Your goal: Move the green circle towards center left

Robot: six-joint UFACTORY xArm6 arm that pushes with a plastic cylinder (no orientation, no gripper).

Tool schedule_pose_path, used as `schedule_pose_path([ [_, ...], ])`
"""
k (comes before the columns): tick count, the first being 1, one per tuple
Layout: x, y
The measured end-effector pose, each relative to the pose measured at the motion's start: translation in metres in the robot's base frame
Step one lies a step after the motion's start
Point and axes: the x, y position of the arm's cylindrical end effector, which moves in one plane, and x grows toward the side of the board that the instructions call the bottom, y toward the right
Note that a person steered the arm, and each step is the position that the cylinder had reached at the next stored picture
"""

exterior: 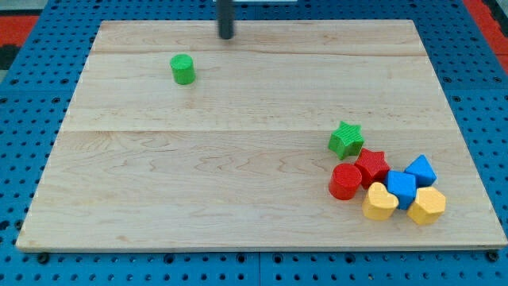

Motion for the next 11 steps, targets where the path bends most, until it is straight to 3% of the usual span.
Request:
schedule_pose_path([
  [1,0.066,-0.011],
  [2,0.041,-0.022],
  [3,0.069,-0.071],
  [4,0.137,-0.043],
  [5,0.15,0.074],
  [6,0.11,0.003],
  [8,0.026,-0.036],
  [9,0.074,-0.065],
  [10,0.151,0.006],
  [11,0.183,0.037],
])
